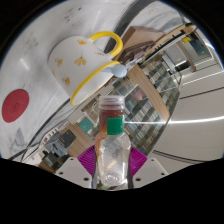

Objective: Pour water

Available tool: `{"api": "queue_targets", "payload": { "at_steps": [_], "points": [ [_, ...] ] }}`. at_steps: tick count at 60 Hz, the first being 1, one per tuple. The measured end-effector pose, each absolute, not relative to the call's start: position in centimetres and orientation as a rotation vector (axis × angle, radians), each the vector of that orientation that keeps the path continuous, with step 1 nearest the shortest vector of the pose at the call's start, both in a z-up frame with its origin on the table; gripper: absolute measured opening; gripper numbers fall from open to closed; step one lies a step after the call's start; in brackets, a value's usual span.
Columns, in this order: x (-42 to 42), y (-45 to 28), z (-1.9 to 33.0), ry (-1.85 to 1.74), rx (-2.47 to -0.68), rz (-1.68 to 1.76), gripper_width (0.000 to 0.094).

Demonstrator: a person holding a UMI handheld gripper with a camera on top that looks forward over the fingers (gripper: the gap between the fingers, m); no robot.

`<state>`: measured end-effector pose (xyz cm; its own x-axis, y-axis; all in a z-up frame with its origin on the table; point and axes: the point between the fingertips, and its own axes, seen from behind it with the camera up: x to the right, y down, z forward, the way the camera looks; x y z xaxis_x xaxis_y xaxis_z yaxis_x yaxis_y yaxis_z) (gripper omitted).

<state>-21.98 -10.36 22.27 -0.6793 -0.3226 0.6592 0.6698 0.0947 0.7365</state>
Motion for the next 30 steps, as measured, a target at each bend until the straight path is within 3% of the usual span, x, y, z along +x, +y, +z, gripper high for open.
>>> {"api": "queue_targets", "payload": {
  "at_steps": [5, 13, 23, 30],
  "points": [
    [-22.0, -10.4, 22.0, -1.613, -0.388, -1.656, 0.0403],
    [-22.5, -11.2, 25.4, -1.467, -0.498, -1.532, 0.0404],
    [-20.4, -12.8, 32.8, -0.985, -0.952, -1.041, 0.0403],
    [-18.8, -13.8, 33.8, -0.620, -1.233, -0.527, 0.0405]
  ]
}}
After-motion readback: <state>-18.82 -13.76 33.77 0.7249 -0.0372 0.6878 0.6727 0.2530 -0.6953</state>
